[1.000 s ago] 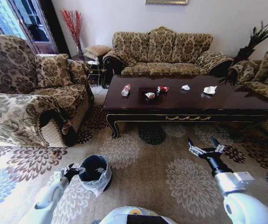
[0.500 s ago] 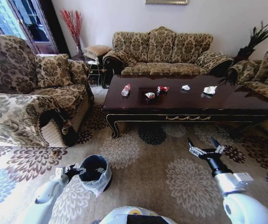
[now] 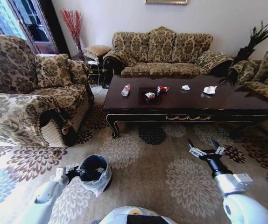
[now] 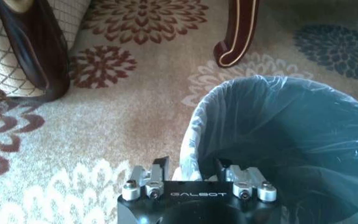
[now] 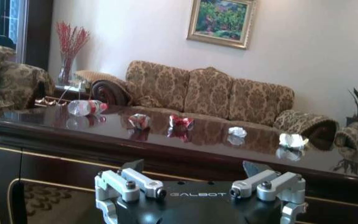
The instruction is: Move to the front of the table and place the trash on the table into the trash bin.
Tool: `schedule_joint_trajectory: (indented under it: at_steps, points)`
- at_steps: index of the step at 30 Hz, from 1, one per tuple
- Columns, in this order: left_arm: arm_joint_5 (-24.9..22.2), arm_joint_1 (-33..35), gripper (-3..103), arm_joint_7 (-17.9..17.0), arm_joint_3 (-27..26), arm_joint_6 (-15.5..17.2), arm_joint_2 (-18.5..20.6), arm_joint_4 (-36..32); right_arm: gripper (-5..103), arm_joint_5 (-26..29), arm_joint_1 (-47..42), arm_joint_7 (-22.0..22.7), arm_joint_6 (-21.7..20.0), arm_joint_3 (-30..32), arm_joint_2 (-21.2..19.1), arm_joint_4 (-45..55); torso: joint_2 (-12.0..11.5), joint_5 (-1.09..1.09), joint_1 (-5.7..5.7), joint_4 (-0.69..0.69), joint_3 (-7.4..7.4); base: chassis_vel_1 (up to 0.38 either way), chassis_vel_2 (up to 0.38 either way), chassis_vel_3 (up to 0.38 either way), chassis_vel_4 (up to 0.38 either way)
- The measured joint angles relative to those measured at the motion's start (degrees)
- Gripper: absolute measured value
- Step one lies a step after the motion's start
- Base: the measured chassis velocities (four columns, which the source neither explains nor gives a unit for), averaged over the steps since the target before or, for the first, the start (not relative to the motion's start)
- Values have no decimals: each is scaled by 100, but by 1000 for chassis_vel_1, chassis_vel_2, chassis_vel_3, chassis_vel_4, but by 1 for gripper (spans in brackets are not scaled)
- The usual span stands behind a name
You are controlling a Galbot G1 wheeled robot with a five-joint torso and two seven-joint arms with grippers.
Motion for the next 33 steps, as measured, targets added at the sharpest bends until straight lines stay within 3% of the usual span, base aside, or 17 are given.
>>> schedule_joint_trajectory:
  at_steps: [4,5,7,12,20,26,29,33]
  points:
    - [48,-18,31,2,9,-3,-11,0,100,0,-1,0,47,14,-2,-50,0,0,0,0,0,0,0,0,0]
    - [48,-18,31,2,9,-3,-11,0,100,0,-1,0,47,14,-2,-50,0,0,0,0,0,0,0,0,0]
    - [53,-18,20,-5,9,-9,-12,0,100,-1,-1,-4,61,14,8,-63,0,0,0,0,0,0,0,0,0]
    - [53,-18,6,-22,12,-24,-36,5,100,-11,10,-8,67,3,21,-83,0,0,0,0,0,0,0,0,0]
    - [47,-20,3,-91,11,-68,-117,5,100,-16,16,-9,68,3,-7,-73,0,2,0,1,0,0,0,0,0]
    - [22,6,3,-367,-27,-250,-219,-158,100,-16,52,1,20,1,-42,-18,0,-3,0,1,0,0,0,0,0]
    - [-114,69,3,-792,-161,-654,-373,-598,100,-13,80,43,-39,-1,-77,49,0,0,0,0,0,0,0,0,0]
    - [-148,183,3,-1092,-310,-915,-571,-1151,100,-5,115,83,-71,10,-101,86,0,3,0,-2,0,0,0,0,0]
